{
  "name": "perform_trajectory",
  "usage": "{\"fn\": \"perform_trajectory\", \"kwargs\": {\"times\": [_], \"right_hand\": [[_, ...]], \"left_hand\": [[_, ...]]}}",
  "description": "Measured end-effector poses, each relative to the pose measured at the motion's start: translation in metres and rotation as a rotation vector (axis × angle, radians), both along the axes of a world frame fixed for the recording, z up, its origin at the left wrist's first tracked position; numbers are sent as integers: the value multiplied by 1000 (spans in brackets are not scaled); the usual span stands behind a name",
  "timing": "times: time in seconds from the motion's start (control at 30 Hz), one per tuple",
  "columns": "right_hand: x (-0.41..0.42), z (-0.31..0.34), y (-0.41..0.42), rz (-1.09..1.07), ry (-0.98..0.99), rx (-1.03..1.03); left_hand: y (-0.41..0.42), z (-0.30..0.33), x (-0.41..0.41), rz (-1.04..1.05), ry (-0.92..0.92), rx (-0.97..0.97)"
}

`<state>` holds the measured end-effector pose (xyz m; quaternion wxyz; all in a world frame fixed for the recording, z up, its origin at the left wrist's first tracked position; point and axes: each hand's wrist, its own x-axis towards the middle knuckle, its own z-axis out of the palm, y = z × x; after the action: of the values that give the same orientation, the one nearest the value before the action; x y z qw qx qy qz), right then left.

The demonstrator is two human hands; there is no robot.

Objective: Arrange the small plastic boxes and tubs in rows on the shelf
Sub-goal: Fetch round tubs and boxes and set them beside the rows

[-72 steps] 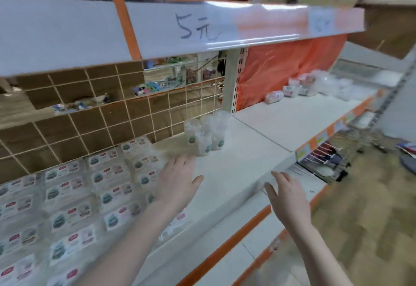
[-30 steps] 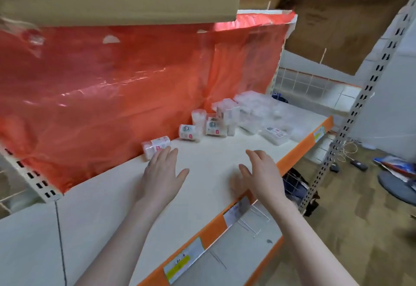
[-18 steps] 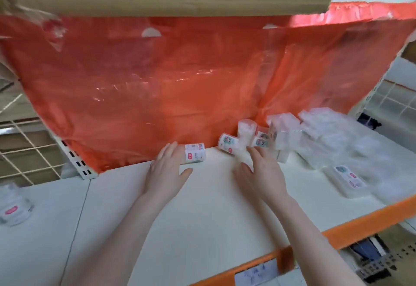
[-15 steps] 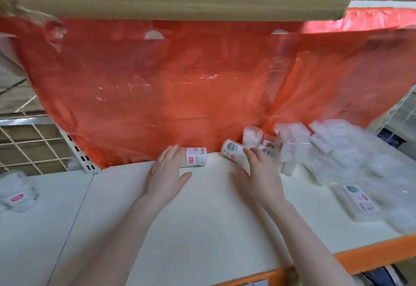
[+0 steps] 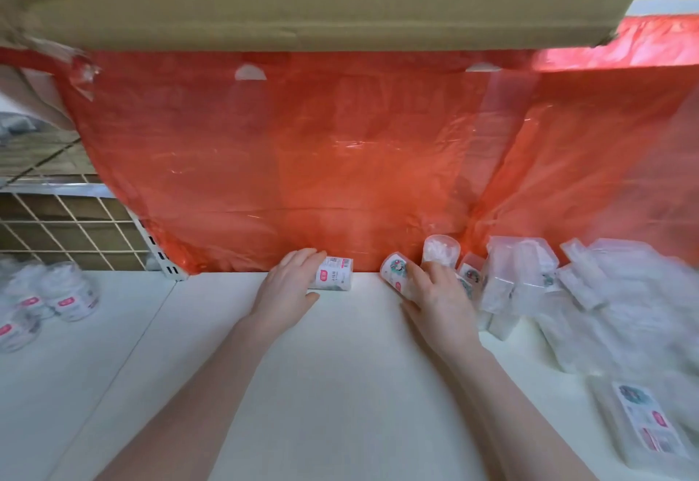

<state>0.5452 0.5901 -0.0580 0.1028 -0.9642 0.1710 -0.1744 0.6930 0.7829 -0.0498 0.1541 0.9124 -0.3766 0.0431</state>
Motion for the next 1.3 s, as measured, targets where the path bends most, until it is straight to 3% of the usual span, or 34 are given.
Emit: {"fn": "perform_trajectory", "kwargs": {"times": [0.2, 0.43, 0.7, 1.3], "right_hand": [[0, 0, 0, 30, -100, -44], [-7, -6, 5, 104, -130, 5], [-9, -3, 5, 97, -10, -18], [1, 39, 18, 284, 17, 119]], "left_hand": [[-1, 0, 4, 63, -55, -11], [17, -11, -12, 77, 128, -228], [31, -15, -21, 62, 269, -287], [96, 39, -56, 204, 133, -169]]}}
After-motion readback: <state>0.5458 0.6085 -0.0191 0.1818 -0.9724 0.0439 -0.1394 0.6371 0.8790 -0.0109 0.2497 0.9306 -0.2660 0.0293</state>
